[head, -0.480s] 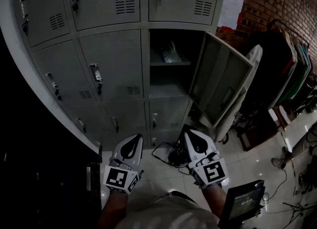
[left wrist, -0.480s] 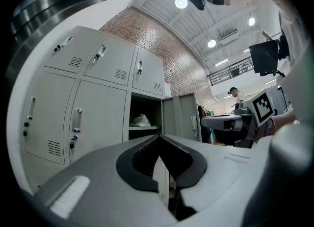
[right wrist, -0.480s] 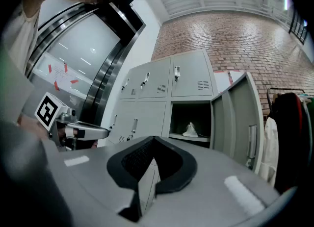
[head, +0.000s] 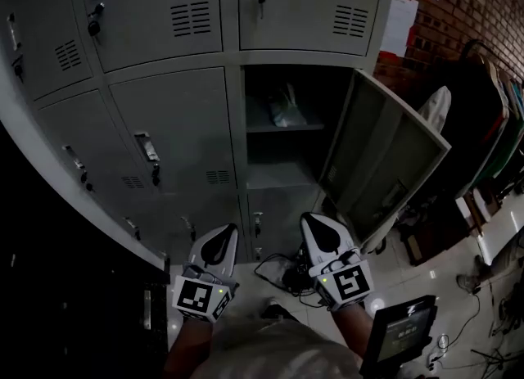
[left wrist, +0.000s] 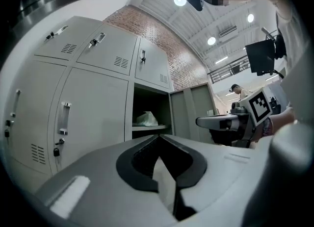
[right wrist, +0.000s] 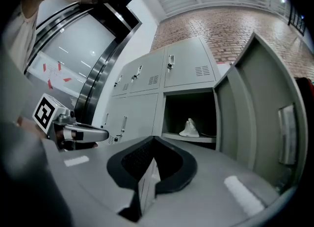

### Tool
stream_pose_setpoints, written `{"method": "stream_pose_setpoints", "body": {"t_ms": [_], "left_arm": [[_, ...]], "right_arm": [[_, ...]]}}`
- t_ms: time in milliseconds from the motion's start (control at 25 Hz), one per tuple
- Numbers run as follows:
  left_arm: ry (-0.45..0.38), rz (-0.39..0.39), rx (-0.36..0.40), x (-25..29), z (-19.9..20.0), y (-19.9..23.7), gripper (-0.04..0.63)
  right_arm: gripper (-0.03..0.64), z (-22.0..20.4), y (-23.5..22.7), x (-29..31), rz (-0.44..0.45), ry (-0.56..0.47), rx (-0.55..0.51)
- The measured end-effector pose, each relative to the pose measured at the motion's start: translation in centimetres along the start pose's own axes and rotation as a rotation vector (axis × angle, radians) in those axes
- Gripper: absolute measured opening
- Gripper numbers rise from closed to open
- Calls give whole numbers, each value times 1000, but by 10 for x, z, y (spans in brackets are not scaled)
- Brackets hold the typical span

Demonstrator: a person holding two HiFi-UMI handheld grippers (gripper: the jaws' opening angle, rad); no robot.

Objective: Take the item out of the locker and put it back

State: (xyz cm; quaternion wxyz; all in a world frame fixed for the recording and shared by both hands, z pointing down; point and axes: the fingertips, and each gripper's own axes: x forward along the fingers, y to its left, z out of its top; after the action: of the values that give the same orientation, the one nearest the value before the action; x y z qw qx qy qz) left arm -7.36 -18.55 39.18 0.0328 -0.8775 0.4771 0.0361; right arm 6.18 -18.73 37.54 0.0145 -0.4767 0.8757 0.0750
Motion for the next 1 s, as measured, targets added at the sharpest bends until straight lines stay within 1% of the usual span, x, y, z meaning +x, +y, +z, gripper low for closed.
{"method": "stream_pose_setpoints", "body": {"t_ms": [80,280,480,520,560,640,680,760,840,1000], "left_arm": [[-11,9,5,24,6,9,2],[-22,33,22,64,18,33,2],[-18,10,26,82,17,48,3],[-17,1,31,85,18,50,3],[-16,-6,40,87,18,54,2],[-18,-16,45,91,18,62,3],[-20,-19,41,94,18,67,2],[-19,-23,34,97,17,74,3],[-14,-23,31,99,14,80,2],[-6,-26,29,107,11,94,3]], "right_arm": [[1,2,-18,21,10,-8,13],[1,9,-54,68,18,-12,-6],[2,16,-70,115,19,-6,-46],[14,19,-75,126,8,-9,-57],[54,23,-81,137,-12,-11,-67],[273,29,-97,160,-71,-23,-89],[343,30,-107,172,-100,-27,-91],[434,30,-124,196,-135,-17,-72],[457,27,-137,216,-146,10,-56],[457,22,-156,236,-191,35,-61]]}}
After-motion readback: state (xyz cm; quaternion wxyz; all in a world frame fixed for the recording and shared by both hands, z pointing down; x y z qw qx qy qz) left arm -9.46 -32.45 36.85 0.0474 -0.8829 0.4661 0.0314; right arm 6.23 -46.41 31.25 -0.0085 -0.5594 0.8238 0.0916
